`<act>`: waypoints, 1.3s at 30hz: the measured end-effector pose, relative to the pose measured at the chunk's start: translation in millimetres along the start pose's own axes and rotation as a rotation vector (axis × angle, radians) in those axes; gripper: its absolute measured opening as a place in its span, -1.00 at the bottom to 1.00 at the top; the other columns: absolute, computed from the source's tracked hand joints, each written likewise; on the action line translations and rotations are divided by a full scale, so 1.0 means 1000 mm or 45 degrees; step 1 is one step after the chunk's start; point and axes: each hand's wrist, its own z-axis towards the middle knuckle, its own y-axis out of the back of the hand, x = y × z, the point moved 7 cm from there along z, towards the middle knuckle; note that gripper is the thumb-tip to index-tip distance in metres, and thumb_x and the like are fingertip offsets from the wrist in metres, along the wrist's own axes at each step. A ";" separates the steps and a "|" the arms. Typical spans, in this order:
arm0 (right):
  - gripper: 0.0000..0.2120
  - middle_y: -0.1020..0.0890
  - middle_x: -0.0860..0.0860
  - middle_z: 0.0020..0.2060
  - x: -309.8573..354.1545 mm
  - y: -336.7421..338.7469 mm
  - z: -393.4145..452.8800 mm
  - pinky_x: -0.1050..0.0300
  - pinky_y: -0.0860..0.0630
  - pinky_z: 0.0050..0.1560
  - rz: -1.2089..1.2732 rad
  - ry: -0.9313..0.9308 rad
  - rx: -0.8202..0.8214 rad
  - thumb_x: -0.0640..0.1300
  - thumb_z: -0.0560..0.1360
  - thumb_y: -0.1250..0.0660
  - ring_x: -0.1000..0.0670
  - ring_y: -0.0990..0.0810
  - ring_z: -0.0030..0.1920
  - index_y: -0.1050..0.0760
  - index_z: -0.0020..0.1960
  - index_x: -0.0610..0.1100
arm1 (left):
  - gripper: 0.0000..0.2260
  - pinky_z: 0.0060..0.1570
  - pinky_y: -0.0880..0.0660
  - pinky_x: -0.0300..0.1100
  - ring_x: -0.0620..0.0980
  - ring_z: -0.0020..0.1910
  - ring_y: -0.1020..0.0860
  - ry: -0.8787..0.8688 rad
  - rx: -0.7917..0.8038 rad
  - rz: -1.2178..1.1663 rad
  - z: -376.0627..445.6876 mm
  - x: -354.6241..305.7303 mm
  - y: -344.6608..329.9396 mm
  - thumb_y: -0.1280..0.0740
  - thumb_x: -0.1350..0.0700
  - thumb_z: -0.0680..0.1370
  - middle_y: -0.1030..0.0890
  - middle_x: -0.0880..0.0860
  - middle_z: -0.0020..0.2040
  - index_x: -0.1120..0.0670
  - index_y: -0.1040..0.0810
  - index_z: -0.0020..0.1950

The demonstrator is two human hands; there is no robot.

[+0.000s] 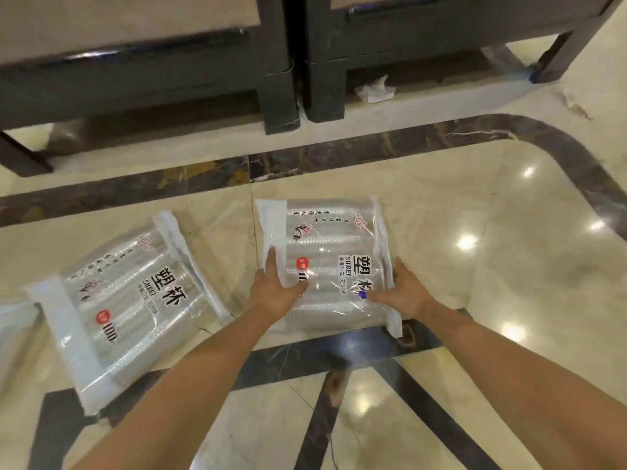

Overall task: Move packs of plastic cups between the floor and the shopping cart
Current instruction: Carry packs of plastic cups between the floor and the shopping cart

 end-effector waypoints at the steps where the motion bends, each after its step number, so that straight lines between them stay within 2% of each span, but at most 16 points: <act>1: 0.05 -0.37 0.06 0.39 0.000 -0.004 -0.003 0.08 -0.31 0.39 0.094 0.009 0.027 0.14 0.28 -0.58 0.00 -0.37 0.37 -0.08 0.57 -0.10 | -0.08 0.36 -0.28 0.01 0.19 0.49 -0.22 -0.028 -0.006 -0.049 0.000 -0.002 0.000 -0.41 -0.20 0.46 -0.10 0.16 0.56 -0.15 0.20 0.57; 3: -0.18 -0.47 0.05 0.29 0.001 -0.011 -0.010 0.21 -0.33 0.24 0.204 0.046 0.067 -0.08 0.36 -0.57 0.06 -0.43 0.25 -0.23 0.50 -0.09 | -0.08 0.37 -0.27 -0.03 0.14 0.50 -0.21 -0.076 -0.027 -0.142 0.000 -0.004 0.003 -0.45 -0.08 0.47 -0.11 0.11 0.56 -0.11 0.16 0.58; 5: -0.18 -0.46 0.08 0.26 0.003 -0.013 -0.015 0.24 -0.31 0.25 0.276 0.083 0.086 -0.13 0.38 -0.56 0.07 -0.42 0.27 -0.21 0.51 -0.08 | -0.07 0.40 -0.23 -0.04 0.11 0.52 -0.18 -0.123 -0.049 -0.203 0.000 -0.006 0.007 -0.48 0.01 0.47 -0.12 0.07 0.57 -0.10 0.14 0.58; 7: -0.10 -0.43 0.14 0.31 0.009 -0.012 -0.022 0.16 -0.31 0.36 0.364 0.127 0.112 -0.04 0.35 -0.58 0.06 -0.40 0.35 -0.16 0.54 -0.04 | -0.07 0.40 -0.21 -0.07 0.09 0.52 -0.17 -0.147 -0.056 -0.263 -0.003 -0.006 0.011 -0.49 0.08 0.46 -0.12 0.06 0.57 -0.07 0.12 0.59; 10: 0.16 -0.45 0.14 0.38 0.012 -0.007 -0.034 -0.02 -0.35 0.43 0.522 0.172 0.128 0.27 0.10 -0.62 0.05 -0.43 0.38 -0.16 0.55 0.03 | -0.07 0.41 -0.18 -0.12 0.06 0.53 -0.15 -0.163 -0.070 -0.367 -0.014 -0.008 0.019 -0.50 0.15 0.45 -0.11 0.04 0.57 0.00 0.09 0.60; 13: 0.13 -0.47 0.11 0.36 0.024 0.008 -0.060 -0.09 -0.41 0.38 0.643 0.163 0.113 0.19 0.09 -0.64 0.01 -0.45 0.36 -0.17 0.54 0.08 | -0.07 0.44 -0.14 -0.11 0.04 0.54 -0.12 -0.160 -0.097 -0.415 -0.042 -0.021 0.038 -0.51 0.16 0.45 -0.11 0.02 0.58 0.02 0.07 0.60; 18: -0.11 -0.53 0.08 0.27 0.074 0.062 -0.154 -0.11 -0.46 0.33 0.722 0.064 0.073 -0.15 0.32 -0.60 -0.03 -0.50 0.29 -0.21 0.50 0.06 | -0.12 0.45 -0.19 0.03 0.09 0.53 -0.16 -0.145 -0.070 -0.403 -0.127 -0.076 0.108 -0.48 0.09 0.47 -0.15 0.00 0.57 -0.03 0.04 0.60; 21: -0.02 -0.58 0.11 0.22 0.117 0.113 -0.220 -0.15 -0.51 0.27 0.788 0.030 0.055 0.02 0.16 -0.67 -0.04 -0.57 0.23 -0.25 0.46 0.12 | -0.13 0.45 -0.17 0.04 0.09 0.52 -0.17 -0.150 -0.036 -0.412 -0.190 -0.123 0.164 -0.46 0.07 0.49 -0.13 0.00 0.57 0.00 0.06 0.60; 23: 0.09 -0.59 0.09 0.23 0.151 0.154 -0.262 -0.17 -0.52 0.26 0.827 0.050 0.046 0.10 0.04 -0.70 -0.04 -0.58 0.23 -0.26 0.46 0.11 | -0.16 0.38 -0.27 -0.02 0.08 0.46 -0.26 -0.164 -0.029 -0.459 -0.236 -0.164 0.208 -0.46 0.08 0.49 -0.23 0.00 0.50 0.02 0.03 0.59; 25: 0.01 -0.59 0.03 0.23 0.192 0.198 -0.310 -0.19 -0.55 0.22 0.863 0.040 0.042 -0.05 0.14 -0.69 -0.08 -0.60 0.20 -0.26 0.47 0.05 | -0.23 0.20 -0.33 -0.11 0.07 0.32 -0.35 -0.153 -0.067 -0.514 -0.282 -0.207 0.255 -0.44 0.10 0.51 -0.33 -0.03 0.31 0.06 -0.03 0.56; 26: -0.06 -0.58 0.02 0.23 0.213 0.221 -0.335 -0.19 -0.57 0.18 0.865 0.049 0.048 -0.14 0.22 -0.65 -0.09 -0.60 0.18 -0.25 0.48 0.04 | -0.23 0.20 -0.33 -0.11 0.07 0.30 -0.37 -0.130 -0.083 -0.555 -0.306 -0.229 0.281 -0.44 0.08 0.51 -0.33 -0.04 0.27 0.07 -0.03 0.56; 29: -0.13 -0.57 0.03 0.24 0.276 0.289 -0.409 -0.15 -0.60 0.11 0.858 0.093 0.049 -0.20 0.30 -0.61 -0.09 -0.60 0.18 -0.24 0.47 0.07 | -0.07 0.37 -0.33 0.16 0.17 0.38 -0.38 -0.111 -0.101 -0.655 -0.374 -0.284 0.349 -0.49 -0.15 0.40 -0.38 0.07 0.41 0.04 -0.01 0.58; 30: -0.15 -0.56 0.03 0.24 0.296 0.311 -0.434 -0.13 -0.61 0.08 0.863 0.112 0.031 -0.21 0.31 -0.60 -0.09 -0.60 0.17 -0.25 0.46 0.08 | -0.07 0.34 -0.36 0.20 0.18 0.36 -0.41 -0.114 -0.101 -0.681 -0.394 -0.300 0.370 -0.49 -0.21 0.36 -0.41 0.10 0.40 0.05 -0.08 0.56; 34: -0.27 -0.59 -0.05 0.20 0.353 0.374 -0.533 -0.15 -0.64 0.01 0.966 0.148 -0.014 -0.26 0.32 -0.58 -0.13 -0.64 0.12 -0.35 0.38 0.06 | -0.43 0.19 -0.49 0.08 0.11 0.13 -0.56 -0.182 -0.122 -0.712 -0.465 -0.346 0.443 -0.48 -0.11 0.43 -0.56 0.06 0.18 0.10 -0.39 0.32; 37: -0.31 -0.62 -0.05 0.16 0.379 0.396 -0.600 0.00 -0.62 -0.13 1.078 0.201 -0.043 -0.33 0.35 -0.55 -0.15 -0.65 0.09 -0.39 0.36 0.06 | -0.33 0.17 -0.52 0.11 0.03 0.09 -0.62 -0.335 -0.002 -0.749 -0.511 -0.368 0.479 -0.50 -0.33 0.23 -0.63 -0.04 0.14 -0.07 -0.50 0.25; 39: -0.32 -0.65 -0.02 0.13 0.389 0.398 -0.644 0.00 -0.61 -0.11 1.140 0.212 -0.079 -0.35 0.34 -0.53 -0.15 -0.67 0.08 -0.39 0.34 0.07 | -0.30 0.19 -0.52 0.07 -0.01 0.11 -0.62 -0.408 0.119 -0.808 -0.540 -0.374 0.492 -0.54 -0.30 0.24 -0.63 -0.05 0.18 -0.07 -0.50 0.31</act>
